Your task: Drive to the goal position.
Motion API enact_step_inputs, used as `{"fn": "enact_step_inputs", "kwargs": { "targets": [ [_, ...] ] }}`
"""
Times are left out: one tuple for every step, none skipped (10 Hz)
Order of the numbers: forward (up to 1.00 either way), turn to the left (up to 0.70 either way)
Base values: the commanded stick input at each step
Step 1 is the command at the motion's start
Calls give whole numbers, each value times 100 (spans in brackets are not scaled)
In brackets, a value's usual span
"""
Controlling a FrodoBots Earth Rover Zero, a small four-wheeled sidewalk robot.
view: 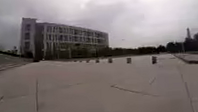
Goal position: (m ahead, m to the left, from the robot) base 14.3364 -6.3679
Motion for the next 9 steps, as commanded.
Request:
{"fn": "enact_step_inputs", "kwargs": {
  "targets": [
    [70,-25],
    [70,-25],
    [70,-25],
    [70,-25],
    [70,-25],
    [70,-25],
    [70,-25],
    [70,-24],
    [70,-19]
  ]
}}
